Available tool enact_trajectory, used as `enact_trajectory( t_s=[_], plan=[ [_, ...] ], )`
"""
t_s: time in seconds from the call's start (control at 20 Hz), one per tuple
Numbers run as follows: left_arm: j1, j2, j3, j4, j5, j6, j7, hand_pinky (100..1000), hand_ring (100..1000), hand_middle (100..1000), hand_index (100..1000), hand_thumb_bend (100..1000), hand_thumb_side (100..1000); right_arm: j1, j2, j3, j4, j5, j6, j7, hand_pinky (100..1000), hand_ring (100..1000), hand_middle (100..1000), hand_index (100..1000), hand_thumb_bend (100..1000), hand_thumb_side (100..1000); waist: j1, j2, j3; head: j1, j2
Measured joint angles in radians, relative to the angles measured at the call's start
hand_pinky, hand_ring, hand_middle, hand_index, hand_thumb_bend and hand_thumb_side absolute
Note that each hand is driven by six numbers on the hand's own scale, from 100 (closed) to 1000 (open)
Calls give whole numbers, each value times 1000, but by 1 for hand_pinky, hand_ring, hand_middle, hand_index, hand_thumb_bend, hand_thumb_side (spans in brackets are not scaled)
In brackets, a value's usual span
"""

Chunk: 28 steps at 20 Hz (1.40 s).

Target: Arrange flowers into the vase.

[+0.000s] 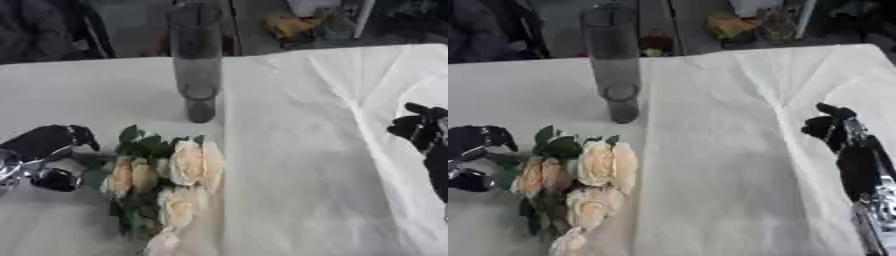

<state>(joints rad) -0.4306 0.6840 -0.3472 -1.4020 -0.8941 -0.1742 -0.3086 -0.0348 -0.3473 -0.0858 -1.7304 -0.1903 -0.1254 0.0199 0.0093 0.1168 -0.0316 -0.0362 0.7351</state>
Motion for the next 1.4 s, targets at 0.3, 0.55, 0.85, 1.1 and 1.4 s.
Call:
enact_trajectory(
  t_s=[0.3,0.55,0.85,1.1,1.4],
  plan=[
    [-15,-23,1,15,-49,8,30,716,721,732,765,278,288,0,0,0,0,0,-1,2,821,667,616,851,100,1000,-4,1,0,3,-2],
    [-28,-51,1,42,-91,8,47,716,722,730,764,276,290,-1,1,1,0,0,0,4,821,667,616,851,100,1000,-5,3,-1,7,-3],
    [-45,-84,13,74,-147,13,80,711,714,725,760,288,299,-1,4,3,0,0,0,4,821,668,616,852,100,1000,-9,5,-3,9,-8],
    [-52,-112,32,97,-191,38,134,699,695,717,759,293,306,-1,9,3,0,0,0,4,821,669,615,852,100,1000,-10,6,-3,9,-8],
    [-54,-132,53,111,-213,69,170,555,525,605,721,307,317,-1,9,3,0,0,1,5,821,669,615,853,100,1000,-13,6,-4,9,-9]
  ],
)
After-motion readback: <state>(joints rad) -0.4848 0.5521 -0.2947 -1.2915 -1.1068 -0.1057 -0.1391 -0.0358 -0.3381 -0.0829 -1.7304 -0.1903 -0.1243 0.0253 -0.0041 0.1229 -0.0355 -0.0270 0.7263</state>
